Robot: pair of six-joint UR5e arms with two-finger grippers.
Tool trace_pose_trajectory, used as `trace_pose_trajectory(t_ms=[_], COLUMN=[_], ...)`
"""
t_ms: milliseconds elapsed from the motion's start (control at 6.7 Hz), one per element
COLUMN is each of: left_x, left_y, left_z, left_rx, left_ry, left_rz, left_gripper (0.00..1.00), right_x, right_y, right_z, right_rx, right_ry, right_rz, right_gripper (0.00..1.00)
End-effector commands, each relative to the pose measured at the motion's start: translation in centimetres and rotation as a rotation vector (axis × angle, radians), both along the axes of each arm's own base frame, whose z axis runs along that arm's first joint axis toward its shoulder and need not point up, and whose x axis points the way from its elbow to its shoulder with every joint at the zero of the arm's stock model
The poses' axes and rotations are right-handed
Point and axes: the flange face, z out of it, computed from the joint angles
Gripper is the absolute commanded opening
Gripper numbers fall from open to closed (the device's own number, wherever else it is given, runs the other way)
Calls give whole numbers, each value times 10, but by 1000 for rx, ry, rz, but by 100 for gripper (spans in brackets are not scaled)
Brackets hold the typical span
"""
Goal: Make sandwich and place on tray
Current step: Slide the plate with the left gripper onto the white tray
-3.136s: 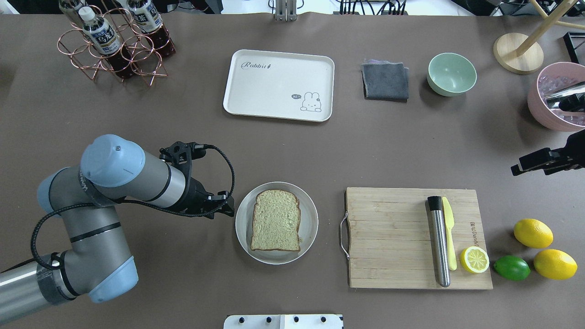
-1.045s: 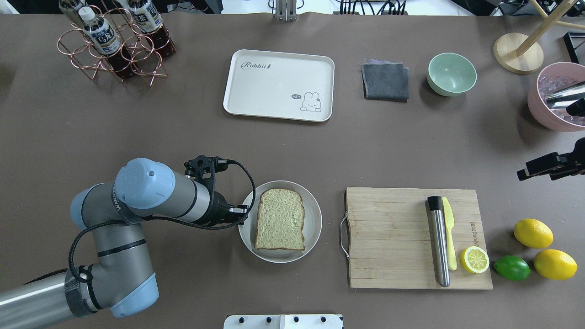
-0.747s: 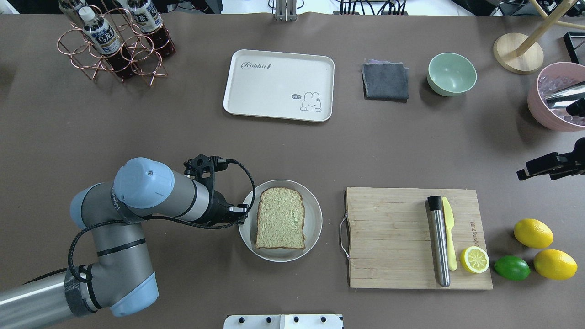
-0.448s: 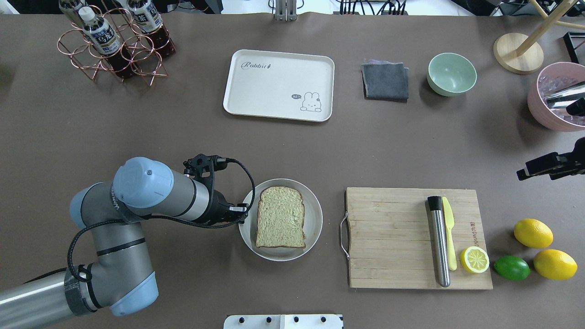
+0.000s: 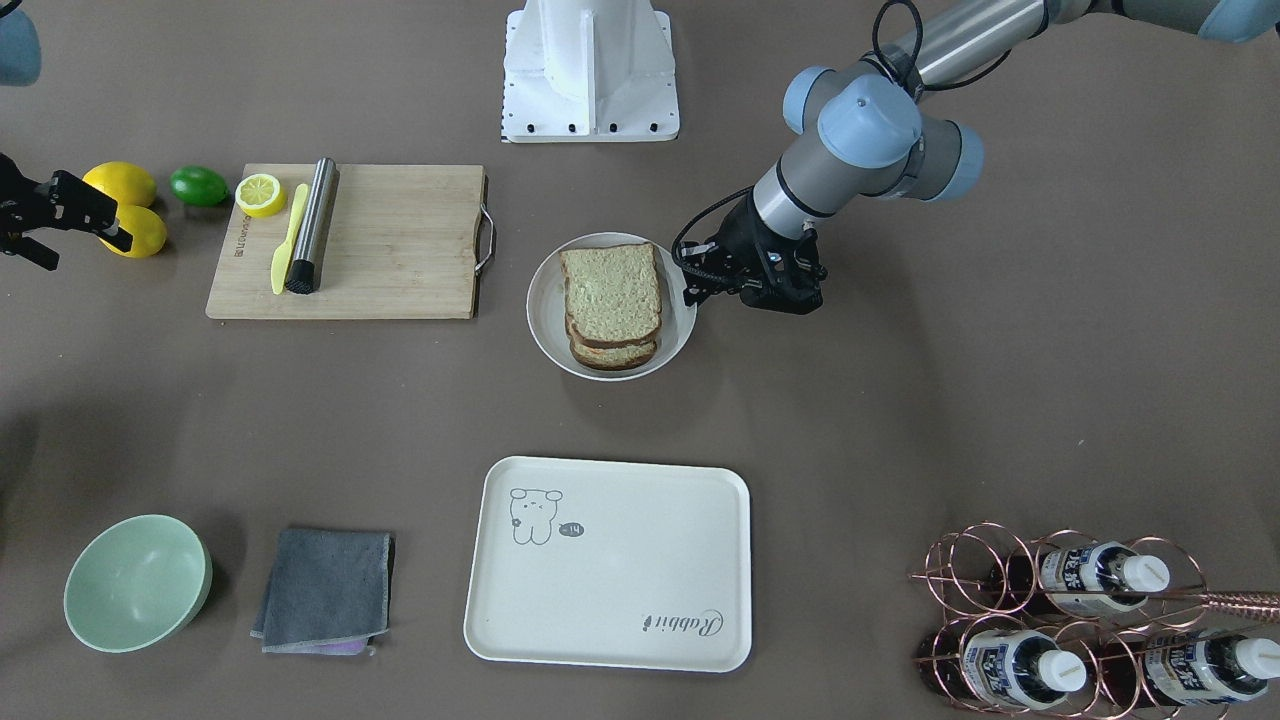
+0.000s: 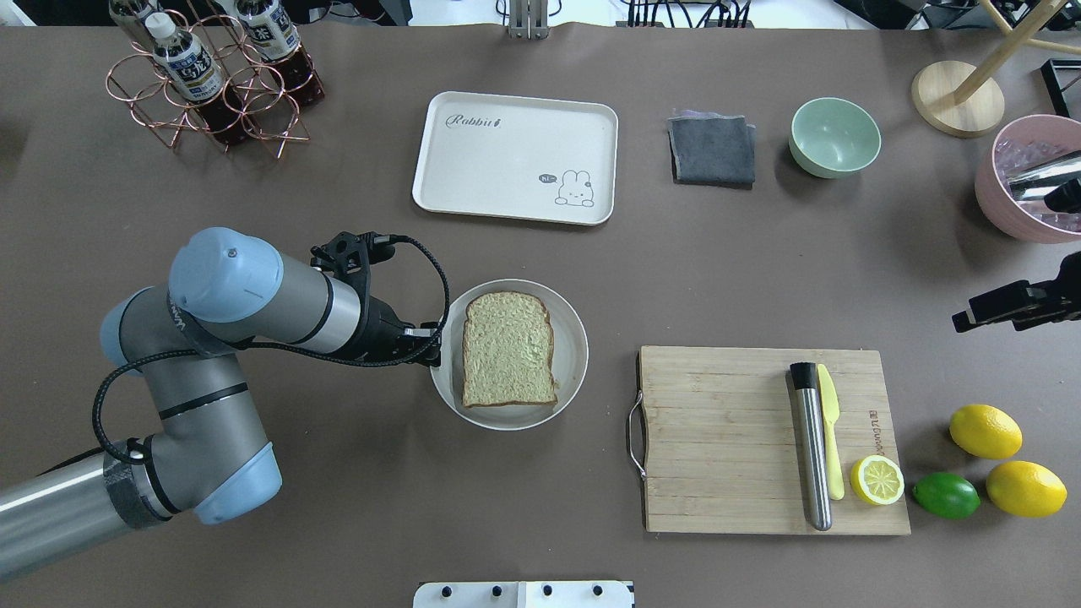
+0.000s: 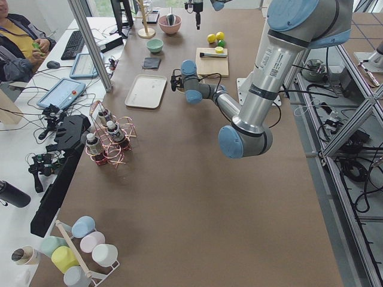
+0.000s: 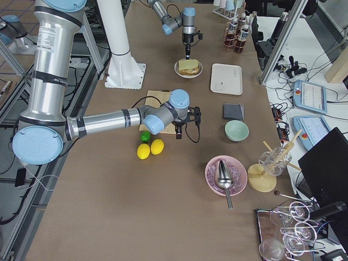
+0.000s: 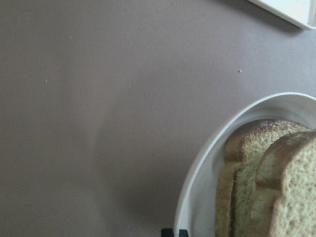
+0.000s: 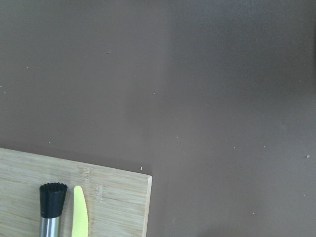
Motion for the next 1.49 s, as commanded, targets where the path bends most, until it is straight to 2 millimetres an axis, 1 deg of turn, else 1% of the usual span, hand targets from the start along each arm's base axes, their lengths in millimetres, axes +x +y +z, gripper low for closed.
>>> trace_pose_trajectory(t_ms=[0, 149, 299, 448, 597, 747, 896, 1045, 1195, 1344], left_x=[-4, -7, -9, -10, -5, 6, 18, 21, 23, 25], left_y=[-70, -100, -138, -170, -191, -203, -222, -229, -234, -238], left_z=[-1, 3, 2, -2, -6, -11, -18, -15, -17, -10], left_rx=[45, 59, 48, 33, 22, 10, 7, 5, -1, 5], left_ry=[-30, -56, -77, -94, -109, -123, -130, -135, -141, -140], left_rz=[1, -14, -21, -24, -31, -32, -35, -39, -42, -42], left_gripper=[0, 0, 0, 0, 0, 0, 0, 0, 0, 0], right_x=[-1, 0, 0, 0, 2, 5, 5, 5, 3, 3], right_y=[0, -1, 0, 0, -1, 1, 0, 0, 0, 0], right_z=[-2, -3, -3, -6, -10, -16, -18, -19, -19, -19], right_rx=[3, 6, 5, 7, 13, 20, 15, 17, 17, 17], right_ry=[-2, -3, -4, -13, -18, -29, -40, -43, -43, -43], right_rz=[-1, 0, -1, -5, 0, -1, -7, -8, -11, -11], right_gripper=[100, 100, 100, 100, 100, 100, 100, 100, 100, 100])
